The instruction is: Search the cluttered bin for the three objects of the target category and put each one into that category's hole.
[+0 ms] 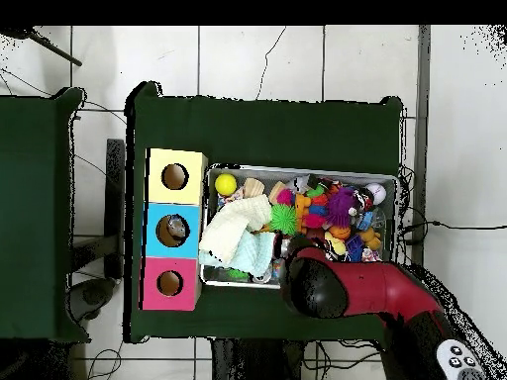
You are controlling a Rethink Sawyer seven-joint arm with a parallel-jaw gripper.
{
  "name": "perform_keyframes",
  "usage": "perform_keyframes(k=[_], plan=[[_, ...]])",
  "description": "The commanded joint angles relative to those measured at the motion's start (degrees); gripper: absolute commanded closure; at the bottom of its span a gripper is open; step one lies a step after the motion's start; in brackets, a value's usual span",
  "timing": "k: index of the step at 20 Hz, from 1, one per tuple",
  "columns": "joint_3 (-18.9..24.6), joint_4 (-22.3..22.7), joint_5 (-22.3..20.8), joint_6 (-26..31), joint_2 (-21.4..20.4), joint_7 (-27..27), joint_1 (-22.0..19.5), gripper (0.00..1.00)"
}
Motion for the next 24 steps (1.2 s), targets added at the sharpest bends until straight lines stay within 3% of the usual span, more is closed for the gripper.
perform_keyframes(k=[1, 11, 18, 24], plan=[[5.1, -7.9, -7.0, 2.6, 3.4, -10.8, -3.0, 0.00], [0.8, -12.7, -16.9, 1.2, 6.2, -7.3, -1.1, 0.00], [-1.7, -16.4, -20.8, 1.5, 7.2, -4.3, 0.5, 0.00], [3.9, -18.2, -19.0, 5.1, 8.2, -11.2, -5.0, 0.00]])
